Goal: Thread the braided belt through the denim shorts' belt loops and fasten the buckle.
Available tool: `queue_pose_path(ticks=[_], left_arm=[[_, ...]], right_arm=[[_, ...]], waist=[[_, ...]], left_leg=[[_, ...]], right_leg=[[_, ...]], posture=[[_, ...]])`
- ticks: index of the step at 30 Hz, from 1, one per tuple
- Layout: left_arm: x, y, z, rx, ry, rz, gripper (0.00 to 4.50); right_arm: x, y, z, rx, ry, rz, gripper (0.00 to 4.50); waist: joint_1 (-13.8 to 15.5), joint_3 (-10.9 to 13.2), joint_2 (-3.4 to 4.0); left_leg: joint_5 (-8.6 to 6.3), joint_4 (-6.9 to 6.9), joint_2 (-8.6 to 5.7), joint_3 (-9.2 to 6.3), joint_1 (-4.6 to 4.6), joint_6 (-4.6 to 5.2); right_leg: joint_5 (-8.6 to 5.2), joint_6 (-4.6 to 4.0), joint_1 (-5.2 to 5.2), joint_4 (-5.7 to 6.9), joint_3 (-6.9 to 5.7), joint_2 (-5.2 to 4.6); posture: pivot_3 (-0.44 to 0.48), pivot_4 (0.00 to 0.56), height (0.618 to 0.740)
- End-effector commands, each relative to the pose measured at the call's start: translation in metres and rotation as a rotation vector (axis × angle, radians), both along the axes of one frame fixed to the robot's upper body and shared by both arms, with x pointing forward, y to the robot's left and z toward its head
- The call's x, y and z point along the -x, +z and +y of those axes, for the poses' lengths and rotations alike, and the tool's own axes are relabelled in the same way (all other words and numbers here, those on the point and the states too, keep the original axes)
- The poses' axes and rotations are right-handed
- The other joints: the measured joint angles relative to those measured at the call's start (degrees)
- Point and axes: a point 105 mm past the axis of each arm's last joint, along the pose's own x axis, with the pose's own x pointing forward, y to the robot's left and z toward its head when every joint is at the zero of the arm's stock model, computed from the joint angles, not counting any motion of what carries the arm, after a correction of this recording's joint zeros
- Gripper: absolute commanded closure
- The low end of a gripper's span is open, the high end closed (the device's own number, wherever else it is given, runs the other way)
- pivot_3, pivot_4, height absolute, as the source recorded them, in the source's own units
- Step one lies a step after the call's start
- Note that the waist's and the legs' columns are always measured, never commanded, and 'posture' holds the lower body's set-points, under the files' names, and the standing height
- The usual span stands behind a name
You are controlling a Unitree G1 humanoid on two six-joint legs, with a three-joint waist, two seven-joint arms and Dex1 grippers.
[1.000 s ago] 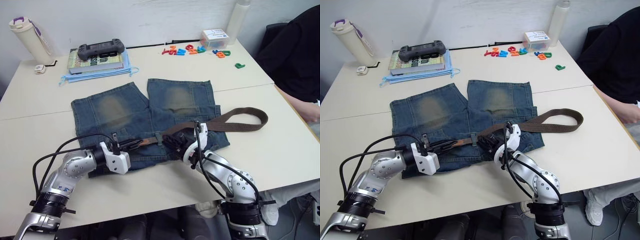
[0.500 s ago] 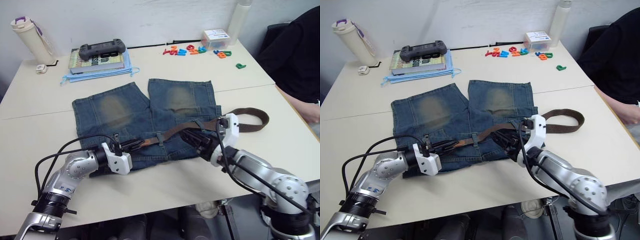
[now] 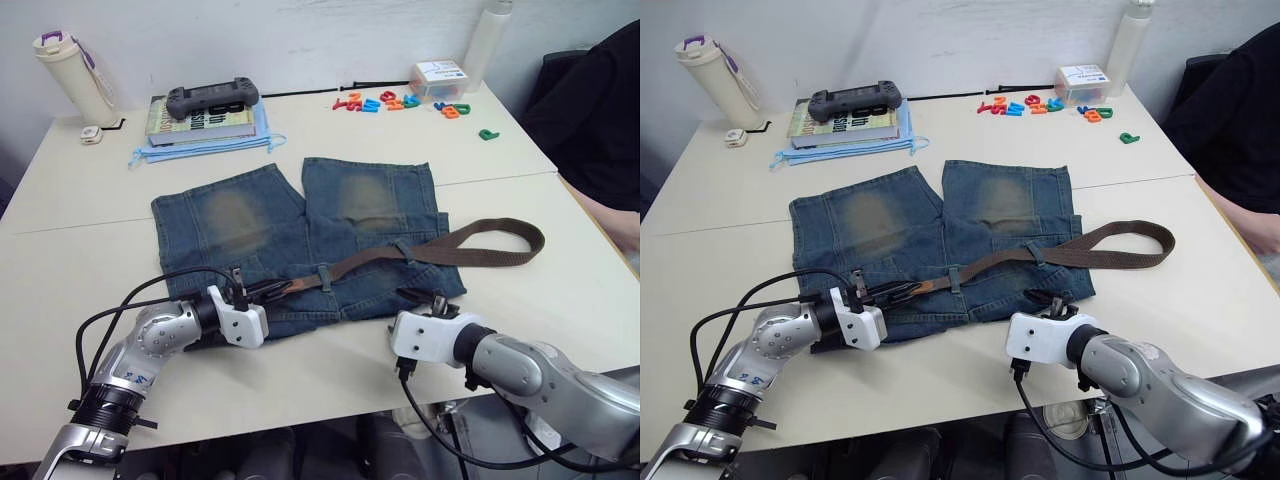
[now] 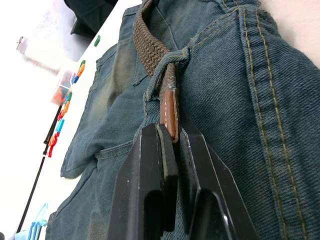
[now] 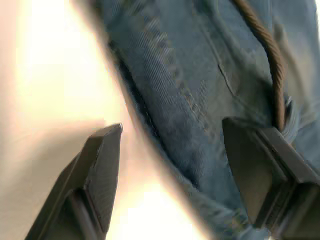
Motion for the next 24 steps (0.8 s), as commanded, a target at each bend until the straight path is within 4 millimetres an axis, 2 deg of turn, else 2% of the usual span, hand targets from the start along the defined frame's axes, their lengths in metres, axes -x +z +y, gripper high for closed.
queue_pose_path(ticks=[1, 3, 5, 8, 11, 16, 24], left_arm=[[0.0, 0.01, -0.003, 0.028, -0.011, -0.032, 4.5], [0.0, 0.011, -0.004, 0.029, -0.01, -0.033, 4.5], [0.0, 0.011, -0.003, 0.031, -0.008, -0.034, 4.5], [0.0, 0.011, -0.004, 0.031, -0.008, -0.035, 4.5], [0.0, 0.012, -0.004, 0.035, -0.008, -0.038, 4.5], [0.001, 0.013, -0.01, 0.045, -0.021, -0.041, 4.5], [-0.003, 0.013, -0.018, 0.028, -0.014, -0.051, 4.5]], right_arm=[[-0.006, -0.001, 0.007, 0.092, 0.067, -0.12, 1.05], [-0.009, -0.011, 0.005, 0.131, 0.062, -0.119, 1.05], [-0.011, -0.015, 0.005, 0.138, 0.055, -0.124, 1.59], [-0.015, -0.012, 0.006, 0.11, 0.034, -0.149, 2.86], [-0.019, -0.006, 0.001, 0.106, 0.002, -0.178, 4.37], [-0.03, -0.001, -0.016, 0.141, -0.061, -0.196, 4.45], [-0.064, 0.029, -0.05, 0.305, -0.031, -0.319, 4.45]], waist=[[0.01, 0.0, 0.0], [0.02, 0.0, 0.0], [0.01, -0.08, -0.13], [-0.01, -0.15, -0.25], [0.08, -0.15, -0.25], [0.3, -0.15, -0.25], [0.95, -0.14, -0.23]], left_leg=[[0.0, -0.01, 0.01, 0.0, 0.0, 0.0], [0.0, -0.02, 0.01, -0.01, 0.0, -0.01], [0.0, 0.0, 0.0, -0.01, 0.03, 0.0], [0.01, 0.0, 0.01, -0.01, 0.06, -0.02], [0.02, 0.02, 0.0, 0.0, 0.07, -0.03], [0.02, 0.02, -0.02, -0.01, 0.06, -0.02], [0.03, 0.05, -0.05, 0.03, 0.06, -0.01]], right_leg=[[0.0, 0.0, -0.01, 0.0, 0.0, 0.01], [0.0, 0.0, 0.0, 0.0, 0.0, 0.03], [0.0, -0.01, 0.01, 0.02, 0.01, 0.05], [0.01, -0.03, 0.04, 0.04, 0.02, 0.08], [0.02, -0.03, 0.04, 0.07, 0.04, 0.09], [0.02, -0.03, 0.04, 0.06, 0.03, 0.09], [0.06, -0.03, 0.04, 0.06, 0.04, 0.09]], posture=[[0.0, 0.15, 0.714], [0.0, 0.15, 0.714], [0.0, 0.15, 0.714], [0.0, 0.15, 0.714], [0.0, 0.15, 0.714], [0.0, 0.15, 0.714], [0.0, 0.15, 0.714]])
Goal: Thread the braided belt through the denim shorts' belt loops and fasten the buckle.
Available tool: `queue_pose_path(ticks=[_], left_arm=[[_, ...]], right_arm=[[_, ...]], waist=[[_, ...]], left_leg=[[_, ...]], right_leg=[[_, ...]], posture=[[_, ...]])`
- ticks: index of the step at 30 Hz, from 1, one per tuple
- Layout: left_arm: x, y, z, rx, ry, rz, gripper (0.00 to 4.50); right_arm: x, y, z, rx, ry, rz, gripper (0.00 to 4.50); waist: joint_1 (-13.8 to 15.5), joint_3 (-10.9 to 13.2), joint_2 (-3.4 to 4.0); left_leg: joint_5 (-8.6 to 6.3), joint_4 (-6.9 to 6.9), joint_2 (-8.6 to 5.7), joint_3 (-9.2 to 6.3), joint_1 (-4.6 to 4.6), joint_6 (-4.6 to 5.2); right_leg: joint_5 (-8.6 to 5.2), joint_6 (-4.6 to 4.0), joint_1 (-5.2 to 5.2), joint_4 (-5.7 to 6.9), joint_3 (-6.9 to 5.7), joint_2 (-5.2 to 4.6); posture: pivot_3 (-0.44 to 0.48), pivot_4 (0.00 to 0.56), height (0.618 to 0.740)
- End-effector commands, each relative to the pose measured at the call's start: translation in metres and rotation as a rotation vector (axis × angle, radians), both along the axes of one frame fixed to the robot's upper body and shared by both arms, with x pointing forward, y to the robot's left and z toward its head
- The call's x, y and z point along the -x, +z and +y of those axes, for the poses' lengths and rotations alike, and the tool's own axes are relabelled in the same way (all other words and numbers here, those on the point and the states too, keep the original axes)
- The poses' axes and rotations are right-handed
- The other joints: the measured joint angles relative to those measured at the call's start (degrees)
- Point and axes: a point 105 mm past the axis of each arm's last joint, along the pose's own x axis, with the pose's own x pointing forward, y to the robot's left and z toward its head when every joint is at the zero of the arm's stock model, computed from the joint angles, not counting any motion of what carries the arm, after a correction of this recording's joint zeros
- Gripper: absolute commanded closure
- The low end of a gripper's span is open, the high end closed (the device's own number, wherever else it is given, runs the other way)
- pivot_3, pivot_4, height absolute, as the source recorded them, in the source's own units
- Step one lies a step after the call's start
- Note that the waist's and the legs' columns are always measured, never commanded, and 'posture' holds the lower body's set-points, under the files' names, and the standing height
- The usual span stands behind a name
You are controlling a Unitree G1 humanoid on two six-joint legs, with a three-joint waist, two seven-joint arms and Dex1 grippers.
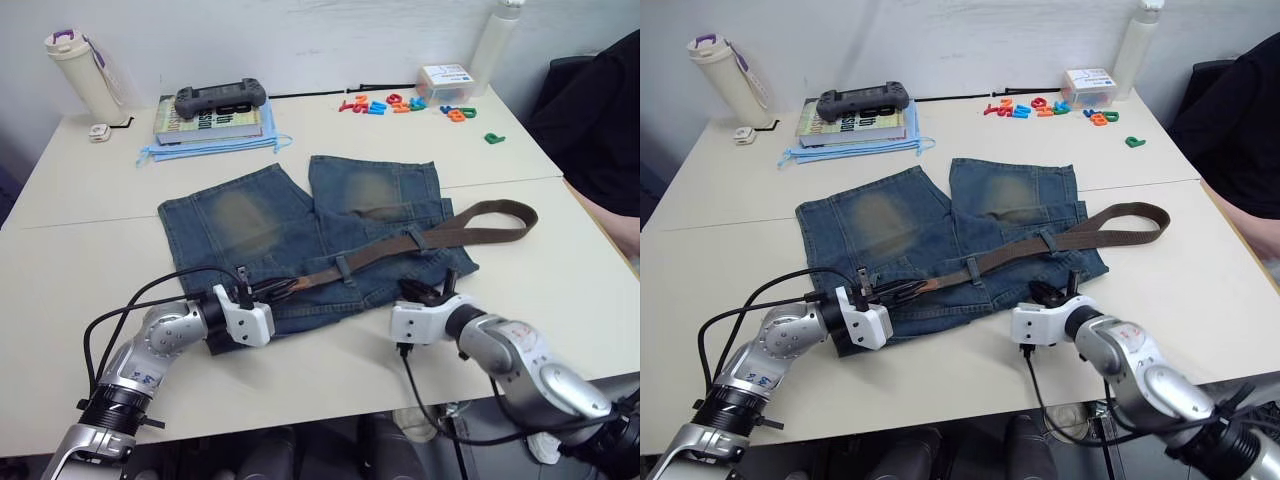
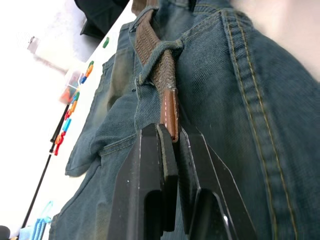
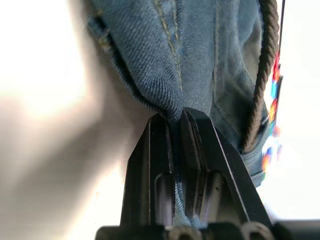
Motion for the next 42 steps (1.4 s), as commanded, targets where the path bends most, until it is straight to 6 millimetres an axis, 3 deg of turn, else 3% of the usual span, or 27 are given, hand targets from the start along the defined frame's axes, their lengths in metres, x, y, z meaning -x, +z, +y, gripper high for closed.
queue_pose_path(ticks=[1, 8, 17, 23, 26, 30, 31, 37, 39, 42], left_arm=[[-0.003, 0.007, -0.006, 0.002, 0.004, -0.033, 4.5], [-0.009, 0.009, -0.019, 0.008, 0.01, -0.046, 4.5], [-0.012, 0.01, -0.025, 0.018, 0.019, -0.047, 4.5], [-0.012, 0.011, -0.028, 0.024, 0.017, -0.048, 4.5], [-0.012, 0.011, -0.029, 0.027, 0.017, -0.048, 4.5], [-0.012, 0.011, -0.03, 0.029, 0.016, -0.049, 4.5], [-0.012, 0.011, -0.03, 0.029, 0.017, -0.049, 4.5], [-0.013, 0.013, -0.033, 0.037, 0.022, -0.053, 4.5], [-0.013, 0.013, -0.035, 0.043, 0.026, -0.056, 4.5], [-0.013, 0.014, -0.036, 0.047, 0.028, -0.064, 4.5]], right_arm=[[-0.022, 0.028, -0.024, 0.069, -0.032, -0.115, 4.45], [-0.048, 0.033, -0.067, 0.159, -0.157, -0.121, 4.45], [-0.051, 0.022, -0.07, 0.131, -0.16, -0.094, 4.45], [-0.05, 0.033, -0.077, 0.086, -0.198, -0.12, 4.45], [-0.048, 0.04, -0.082, 0.069, -0.219, -0.123, 3.32], [-0.041, 0.057, -0.091, 0.051, -0.267, -0.123, 1.48], [-0.038, 0.062, -0.091, 0.027, -0.28, -0.113, 1.48], [-0.025, 0.104, -0.074, -0.332, -0.346, -0.064, 1.48], [-0.021, 0.117, -0.06, -0.578, -0.347, 0.01, 1.48], [-0.011, 0.119, -0.028, -1.024, -0.33, 0.274, 1.48]], waist=[[0.09, 0.0, 0.0], [0.59, 0.0, 0.0], [0.45, 0.0, 0.0], [0.6, 0.0, 0.0], [0.53, 0.0, 0.0], [0.48, 0.0, 0.0], [0.49, 0.0, 0.0], [0.36, 0.01, 0.01], [0.39, 0.01, 0.01], [0.43, 0.01, 0.01]], left_leg=[[0.0, 0.0, -0.01, 0.01, 0.0, 0.0], [0.01, 0.01, -0.03, 0.01, -0.05, 0.01], [0.02, -0.01, 0.0, 0.04, -0.03, 0.01], [0.02, 0.03, -0.03, 0.04, -0.04, 0.02], [0.01, 0.02, -0.03, 0.04, -0.04, 0.02], [0.01, 0.01, 0.0, 0.04, -0.04, 0.02], [0.01, 0.01, 0.0, 0.04, -0.04, 0.02], [0.01, 0.01, 0.04, 0.08, -0.02, 0.02], [0.01, 0.02, 0.05, 0.08, -0.02, 0.02], [0.01, 0.01, 0.06, 0.06, -0.03, 0.01]], right_leg=[[0.0, 0.0, 0.0, 0.0, 0.01, 0.0], [0.01, 0.0, -0.01, -0.02, 0.0, -0.01], [0.01, 0.0, -0.03, -0.01, 0.03, 0.01], [0.01, 0.01, -0.03, 0.01, 0.04, 0.0], [0.01, 0.01, -0.03, 0.01, 0.04, 0.0], [0.01, 0.01, -0.03, 0.01, 0.04, 0.02], [0.01, 0.01, -0.03, 0.01, 0.04, 0.03], [0.02, 0.01, -0.03, 0.03, 0.09, 0.05], [0.03, -0.01, -0.03, 0.04, 0.09, 0.06], [0.05, -0.04, -0.04, 0.04, 0.08, 0.04]], posture=[[0.0, 0.15, 0.714], [0.0, 0.15, 0.714], [0.0, 0.15, 0.714], [0.0, 0.15, 0.714], [0.0, 0.15, 0.714], [0.0, 0.15, 0.714], [0.0, 0.15, 0.714], [0.0, 0.15, 0.714], [0.0, 0.15, 0.714], [0.0, 0.15, 0.714]])
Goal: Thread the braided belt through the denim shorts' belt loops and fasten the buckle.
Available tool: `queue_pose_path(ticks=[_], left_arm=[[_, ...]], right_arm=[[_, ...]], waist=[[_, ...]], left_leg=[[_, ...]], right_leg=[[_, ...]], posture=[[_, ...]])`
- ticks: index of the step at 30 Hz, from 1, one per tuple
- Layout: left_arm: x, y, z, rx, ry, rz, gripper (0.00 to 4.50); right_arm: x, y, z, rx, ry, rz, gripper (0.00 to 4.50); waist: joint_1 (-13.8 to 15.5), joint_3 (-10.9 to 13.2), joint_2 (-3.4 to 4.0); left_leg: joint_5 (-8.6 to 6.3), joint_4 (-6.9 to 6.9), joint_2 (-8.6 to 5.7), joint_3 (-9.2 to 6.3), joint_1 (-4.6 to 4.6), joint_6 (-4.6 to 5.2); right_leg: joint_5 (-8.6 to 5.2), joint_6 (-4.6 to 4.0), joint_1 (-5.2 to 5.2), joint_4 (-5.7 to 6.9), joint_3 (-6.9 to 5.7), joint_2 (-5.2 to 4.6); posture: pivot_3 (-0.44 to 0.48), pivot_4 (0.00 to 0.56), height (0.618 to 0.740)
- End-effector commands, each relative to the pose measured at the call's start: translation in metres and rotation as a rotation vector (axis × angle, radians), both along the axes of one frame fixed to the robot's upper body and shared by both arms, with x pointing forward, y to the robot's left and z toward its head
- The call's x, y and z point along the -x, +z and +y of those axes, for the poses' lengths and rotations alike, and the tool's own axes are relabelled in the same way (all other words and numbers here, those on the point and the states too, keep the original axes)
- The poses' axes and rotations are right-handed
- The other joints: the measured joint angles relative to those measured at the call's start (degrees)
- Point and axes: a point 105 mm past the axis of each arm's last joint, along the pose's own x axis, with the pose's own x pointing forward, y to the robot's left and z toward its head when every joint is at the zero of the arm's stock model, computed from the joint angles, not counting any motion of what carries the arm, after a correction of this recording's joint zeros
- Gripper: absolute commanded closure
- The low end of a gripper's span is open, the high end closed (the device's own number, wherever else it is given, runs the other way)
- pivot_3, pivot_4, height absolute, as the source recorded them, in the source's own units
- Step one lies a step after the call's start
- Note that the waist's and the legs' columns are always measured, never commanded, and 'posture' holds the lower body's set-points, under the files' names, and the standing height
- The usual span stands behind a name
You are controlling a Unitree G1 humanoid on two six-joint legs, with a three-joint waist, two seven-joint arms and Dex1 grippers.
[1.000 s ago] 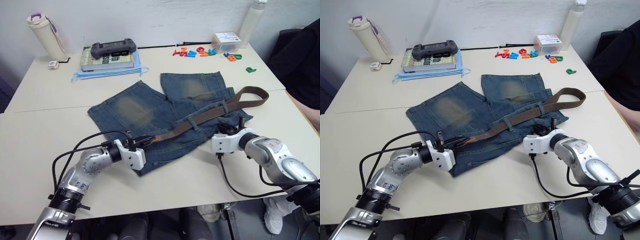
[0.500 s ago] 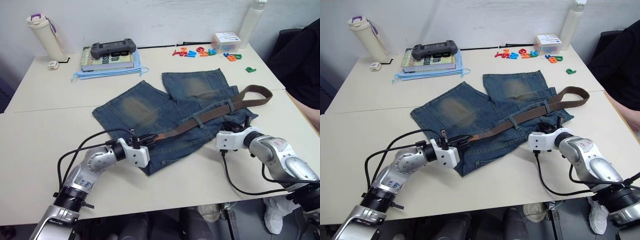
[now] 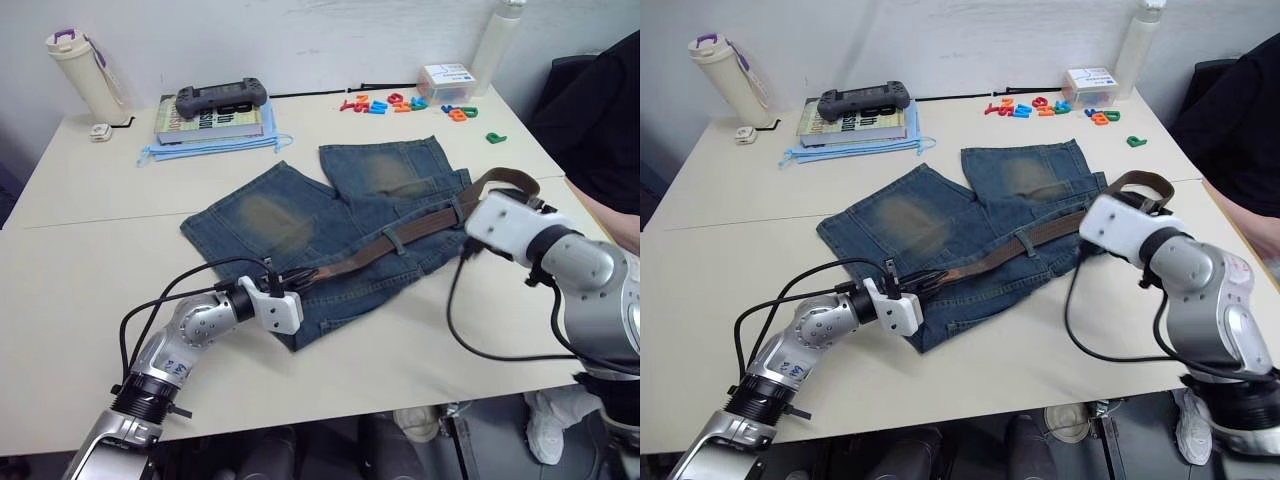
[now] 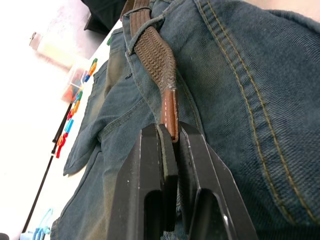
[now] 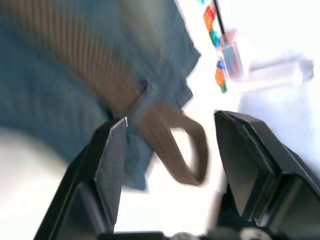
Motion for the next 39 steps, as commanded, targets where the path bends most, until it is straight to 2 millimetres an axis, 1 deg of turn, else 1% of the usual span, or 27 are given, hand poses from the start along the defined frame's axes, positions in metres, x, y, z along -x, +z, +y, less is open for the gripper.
queue_pose_path(ticks=[1, 2, 3, 4, 5, 6, 8, 10, 12, 15, 20, 24, 30, 35, 39], left_arm=[[0.002, 0.017, -0.007, 0.026, -0.018, -0.074, 4.5], [0.002, 0.018, -0.008, 0.029, -0.016, -0.08, 4.5], [0.002, 0.018, -0.008, 0.031, -0.015, -0.085, 4.5], [0.001, 0.019, -0.008, 0.033, -0.012, -0.089, 4.5], [0.001, 0.02, -0.008, 0.034, -0.011, -0.092, 4.5], [0.001, 0.021, -0.009, 0.034, -0.01, -0.094, 4.5], [0.001, 0.021, -0.009, 0.034, -0.009, -0.097, 4.5], [0.001, 0.021, -0.008, 0.035, -0.009, -0.099, 4.5], [0.001, 0.022, -0.008, 0.035, -0.009, -0.103, 4.5], [0.001, 0.024, -0.008, 0.035, -0.008, -0.112, 4.5], [0.001, 0.025, -0.008, 0.035, -0.009, -0.125, 4.5], [0.001, 0.027, -0.008, 0.031, -0.008, -0.138, 4.5], [0.001, 0.028, -0.008, 0.027, -0.011, -0.148, 4.5], [0.003, 0.028, -0.007, 0.027, -0.014, -0.159, 4.5], [0.008, 0.026, -0.007, 0.007, -0.039, -0.17, 4.5]], right_arm=[[0.02, 0.009, 0.036, -0.582, 0.07, 0.216, 1.48], [0.026, 0.004, 0.052, -0.725, 0.111, 0.309, 1.48], [0.031, 0.002, 0.064, -0.813, 0.147, 0.37, 1.48], [0.031, 0.001, 0.072, -0.929, 0.163, 0.39, 1.48], [0.03, -0.007, 0.08, -1.046, 0.173, 0.425, 1.48], [0.03, -0.022, 0.089, -1.131, 0.169, 0.483, 1.48], [0.034, -0.04, 0.103, -1.232, 0.161, 0.557, 1.48], [0.034, -0.042, 0.116, -1.387, 0.163, 0.573, 1.48], [0.035, -0.052, 0.123, -1.47, 0.124, 0.615, 1.48], [0.036, -0.066, 0.132, -1.54, 0.073, 0.683, 1.48], [0.035, -0.071, 0.142, -1.636, 0.071, 0.752, 1.48], [0.034, -0.067, 0.153, -1.682, 0.114, 0.809, 1.48], [0.034, -0.064, 0.162, -1.713, 0.156, 0.902, 1.48], [0.027, -0.066, 0.162, -1.725, 0.139, 0.971, 1.48], [0.018, -0.061, 0.16, -1.766, 0.132, 0.985, 1.48]], waist=[[0.03, 0.0, 0.0], [0.06, 0.0, 0.01], [0.08, -0.01, 0.02], [0.08, -0.02, 0.03], [0.07, -0.02, 0.03], [0.08, -0.03, 0.03], [0.16, -0.05, 0.07], [0.02, 0.01, 0.15], [0.01, 0.01, 0.17], [-0.25, 0.01, 0.17], [-1.45, 0.01, 0.17], [-1.68, 0.01, 0.18], [-1.66, 0.01, 0.19], [-1.66, 0.01, 0.19], [-1.79, 0.02, 0.2]], left_leg=[[0.0, 0.01, 0.01, -0.02, -0.02, 0.0], [0.0, 0.01, 0.01, -0.03, -0.02, 0.0], [0.0, 0.02, 0.01, -0.07, -0.05, -0.01], [-0.01, 0.03, 0.03, -0.09, -0.05, -0.01], [-0.01, 0.02, 0.01, -0.11, -0.07, -0.01], [-0.01, 0.01, 0.02, -0.13, -0.07, -0.01], [0.0, -0.04, -0.01, -0.17, -0.06, -0.03], [0.01, -0.02, -0.13, -0.12, -0.09, -0.01], [0.02, 0.05, -0.28, 0.0, -0.1, 0.08], [0.02, 0.0, -0.26, 0.02, -0.03, 0.08], [0.04, -0.1, -0.09, 0.02, -0.01, 0.01], [0.04, -0.11, -0.06, 0.04, -0.01, 0.01], [0.04, -0.1, -0.05, 0.06, -0.01, 0.01], [0.04, -0.1, -0.05, 0.06, -0.01, 0.01], [0.03, -0.1, -0.04, 0.08, -0.01, 0.02]], right_leg=[[0.0, -0.01, 0.0, -0.01, -0.01, 0.01], [0.0, -0.01, -0.01, 0.01, -0.01, 0.0], [0.02, -0.04, -0.02, 0.02, -0.04, -0.01], [0.03, -0.05, -0.04, 0.03, -0.06, -0.01], [0.03, -0.06, -0.05, 0.06, -0.08, -0.02], [0.03, -0.07, -0.05, 0.09, -0.11, -0.01], [0.04, -0.08, -0.05, 0.18, -0.17, -0.01], [0.04, -0.07, -0.12, 0.38, -0.17, -0.11], [0.08, -0.04, -0.16, 0.46, -0.24, -0.32], [0.08, -0.03, -0.16, 0.48, -0.32, -0.34], [0.06, -0.07, -0.21, 0.5, -0.34, -0.23], [0.06, -0.07, -0.23, 0.5, -0.31, -0.22], [0.06, -0.07, -0.22, 0.5, -0.3, -0.22], [0.06, -0.07, -0.21, 0.5, -0.3, -0.23], [0.06, -0.07, -0.22, 0.5, -0.29, -0.22]], posture=[[0.0, 0.15, 0.714], [0.0, 0.15, 0.714], [0.0, 0.15, 0.714], [0.0, 0.15, 0.714], [0.0, 0.15, 0.714], [0.0, 0.15, 0.714], [0.0, 0.15, 0.714], [0.0, 0.15, 0.714], [0.0, 0.15, 0.714], [0.0, 0.15, 0.714], [0.0, 0.15, 0.714], [0.0, 0.15, 0.714], [0.0, 0.15, 0.714], [0.0, 0.15, 0.714], [0.0, 0.15, 0.714]])
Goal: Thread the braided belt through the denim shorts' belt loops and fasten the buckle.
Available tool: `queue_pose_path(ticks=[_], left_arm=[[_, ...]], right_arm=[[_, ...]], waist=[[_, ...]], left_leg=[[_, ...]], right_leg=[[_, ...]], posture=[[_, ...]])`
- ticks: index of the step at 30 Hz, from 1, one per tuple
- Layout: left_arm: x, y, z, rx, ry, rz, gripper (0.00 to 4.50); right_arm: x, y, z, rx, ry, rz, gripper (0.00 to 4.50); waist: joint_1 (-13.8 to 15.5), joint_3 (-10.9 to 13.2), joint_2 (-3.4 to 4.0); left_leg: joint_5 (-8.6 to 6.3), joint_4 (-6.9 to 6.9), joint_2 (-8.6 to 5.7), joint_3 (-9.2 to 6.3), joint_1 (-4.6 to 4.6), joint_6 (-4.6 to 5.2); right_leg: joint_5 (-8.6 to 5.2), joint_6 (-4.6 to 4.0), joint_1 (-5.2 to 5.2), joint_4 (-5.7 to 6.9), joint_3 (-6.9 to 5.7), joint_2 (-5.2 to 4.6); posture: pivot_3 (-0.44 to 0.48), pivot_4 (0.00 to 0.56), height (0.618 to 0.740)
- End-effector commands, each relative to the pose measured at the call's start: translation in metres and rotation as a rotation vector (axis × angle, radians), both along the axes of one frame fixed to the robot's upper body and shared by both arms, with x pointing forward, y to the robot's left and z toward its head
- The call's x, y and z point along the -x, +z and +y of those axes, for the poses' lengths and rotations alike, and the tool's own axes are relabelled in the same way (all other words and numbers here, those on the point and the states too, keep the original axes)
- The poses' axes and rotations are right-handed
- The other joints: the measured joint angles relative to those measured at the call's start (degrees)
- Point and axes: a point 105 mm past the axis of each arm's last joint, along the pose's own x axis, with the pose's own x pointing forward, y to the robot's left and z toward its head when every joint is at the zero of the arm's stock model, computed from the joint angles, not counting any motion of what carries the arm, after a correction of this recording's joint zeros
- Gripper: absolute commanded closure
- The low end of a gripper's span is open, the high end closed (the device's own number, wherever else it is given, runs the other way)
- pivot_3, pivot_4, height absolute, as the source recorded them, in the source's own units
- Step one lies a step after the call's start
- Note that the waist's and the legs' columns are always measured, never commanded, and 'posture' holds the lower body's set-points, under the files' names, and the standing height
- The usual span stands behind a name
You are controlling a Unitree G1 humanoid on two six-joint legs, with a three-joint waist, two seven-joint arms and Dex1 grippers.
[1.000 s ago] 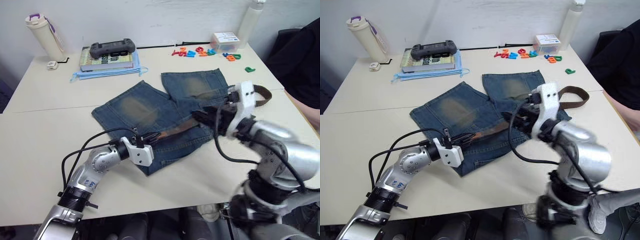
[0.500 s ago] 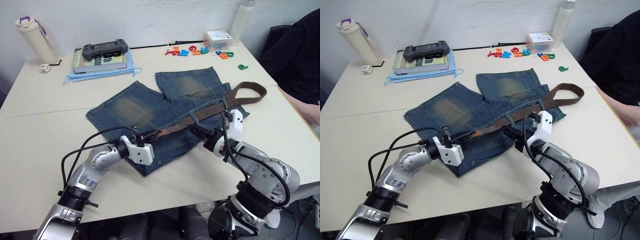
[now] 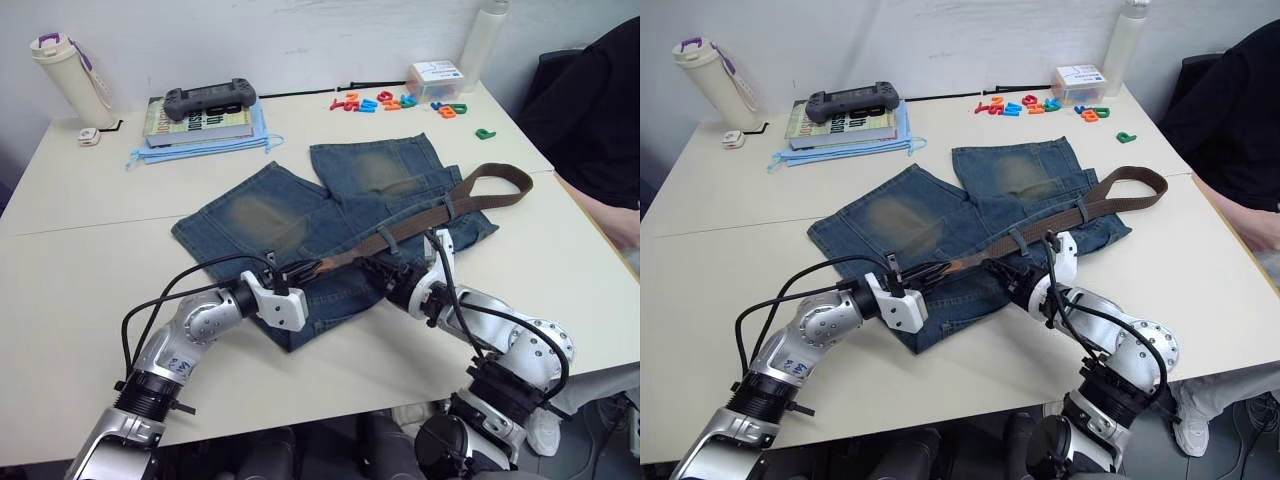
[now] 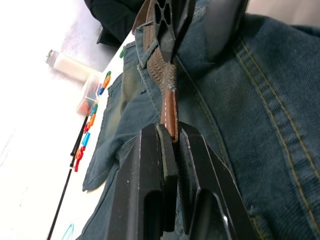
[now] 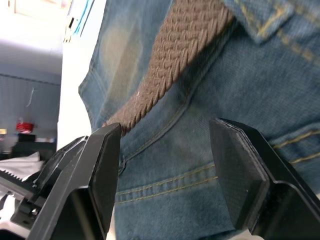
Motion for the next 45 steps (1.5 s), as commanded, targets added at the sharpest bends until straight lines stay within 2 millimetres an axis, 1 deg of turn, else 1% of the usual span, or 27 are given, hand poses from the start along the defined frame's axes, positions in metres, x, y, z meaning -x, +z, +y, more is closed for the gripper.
queue_pose_path(ticks=[1, 5, 10, 22, 28, 29, 30, 31, 32, 34, 35, 42, 45], left_arm=[[0.01, 0.013, -0.006, 0.015, -0.055, -0.077, 4.5], [0.016, 0.004, -0.002, -0.018, -0.073, -0.067, 4.5], [0.018, 0.002, -0.001, -0.02, -0.074, -0.063, 4.5], [0.021, -0.002, 0.017, -0.048, -0.04, -0.046, 4.5], [0.021, -0.003, 0.02, -0.056, -0.033, -0.043, 4.5], [0.021, -0.003, 0.02, -0.056, -0.033, -0.043, 4.5], [0.021, -0.002, 0.02, -0.055, -0.033, -0.043, 4.5], [0.021, -0.002, 0.019, -0.054, -0.033, -0.044, 4.5], [0.021, -0.002, 0.019, -0.052, -0.033, -0.045, 4.5], [0.021, -0.002, 0.018, -0.052, -0.034, -0.045, 4.5], [0.021, -0.002, 0.018, -0.051, -0.034, -0.044, 4.5], [0.024, 0.0, 0.017, -0.024, -0.058, -0.027, 4.5], [0.024, 0.003, 0.019, 0.011, -0.047, -0.005, 3.19]], right_arm=[[-0.004, 0.034, 0.044, -0.183, 0.094, -0.045, 1.48], [-0.006, 0.041, 0.044, -0.206, 0.093, -0.031, 1.48], [-0.004, 0.044, 0.043, -0.213, 0.092, -0.009, 1.48], [-0.003, 0.035, 0.027, -0.176, 0.047, 0.036, 1.48], [-0.003, 0.033, 0.024, -0.169, 0.036, 0.043, 1.48], [-0.003, 0.033, 0.024, -0.169, 0.036, 0.043, 2.01], [-0.003, 0.033, 0.024, -0.168, 0.037, 0.043, 2.35], [-0.003, 0.033, 0.024, -0.168, 0.037, 0.042, 3.02], [-0.003, 0.033, 0.025, -0.167, 0.037, 0.041, 3.39], [-0.002, 0.033, 0.025, -0.165, 0.035, 0.037, 4.3], [-0.002, 0.033, 0.025, -0.165, 0.034, 0.036, 4.41], [-0.004, 0.035, 0.023, -0.176, 0.019, 0.027, 4.41], [-0.004, 0.036, 0.023, -0.185, 0.015, 0.023, 4.5]], waist=[[-0.02, 0.01, 0.01], [-0.71, 0.01, 0.03], [-1.18, 0.02, 0.04], [-1.19, 0.03, 0.05], [-1.14, 0.03, 0.05], [-1.13, 0.03, 0.05], [-1.14, 0.03, 0.05], [-1.14, 0.03, 0.05], [-1.13, 0.03, 0.05], [-1.11, 0.03, 0.05], [-1.11, 0.03, 0.05], [-1.1, 0.04, 0.05], [-1.11, 0.03, 0.05]], left_leg=[[0.0, 0.0, 0.01, 0.0, 0.0, 0.0], [0.0, -0.01, 0.02, 0.0, -0.01, 0.0], [-0.01, -0.02, 0.03, -0.02, -0.02, 0.01], [-0.03, -0.03, 0.06, 0.01, -0.02, 0.05], [-0.04, -0.03, 0.06, 0.02, -0.02, 0.07], [-0.04, -0.03, 0.06, 0.02, -0.02, 0.07], [-0.04, -0.03, 0.06, 0.02, -0.02, 0.07], [-0.04, -0.03, 0.06, 0.03, -0.02, 0.07], [-0.04, -0.03, 0.06, 0.03, -0.02, 0.07], [-0.04, -0.03, 0.07, 0.03, -0.02, 0.07], [-0.04, -0.03, 0.06, 0.03, -0.02, 0.07], [-0.04, -0.03, 0.07, 0.04, -0.02, 0.07], [-0.04, -0.03, 0.07, 0.04, -0.02, 0.07]], right_leg=[[0.0, 0.0, 0.0, 0.0, 0.0, 0.0], [0.0, 0.0, -0.01, -0.01, 0.0, 0.0], [0.0, 0.0, -0.01, -0.03, -0.01, 0.0], [0.0, 0.0, 0.0, -0.07, 0.02, 0.01], [0.0, 0.0, 0.01, -0.08, 0.03, 0.01], [0.0, 0.0, 0.0, -0.08, 0.03, 0.0], [0.0, 0.0, 0.0, -0.08, 0.03, 0.0], [0.0, 0.0, 0.0, -0.09, 0.03, 0.0], [0.0, 0.0, 0.0, -0.09, 0.04, -0.01], [0.0, 0.0, 0.0, -0.09, 0.04, -0.01], [0.0, 0.0, 0.01, -0.09, 0.04, -0.01], [0.0, 0.01, 0.0, -0.1, 0.05, -0.01], [0.0, 0.0, 0.0, -0.1, 0.05, -0.03]], posture=[[0.0, 0.15, 0.714], [0.0, 0.15, 0.714], [0.0, 0.15, 0.714], [0.0, 0.15, 0.714], [0.0, 0.15, 0.714], [0.0, 0.15, 0.714], [0.0, 0.15, 0.714], [0.0, 0.15, 0.714], [0.0, 0.15, 0.714], [0.0, 0.15, 0.714], [0.0, 0.15, 0.714], [0.0, 0.15, 0.714], [0.0, 0.15, 0.714]])
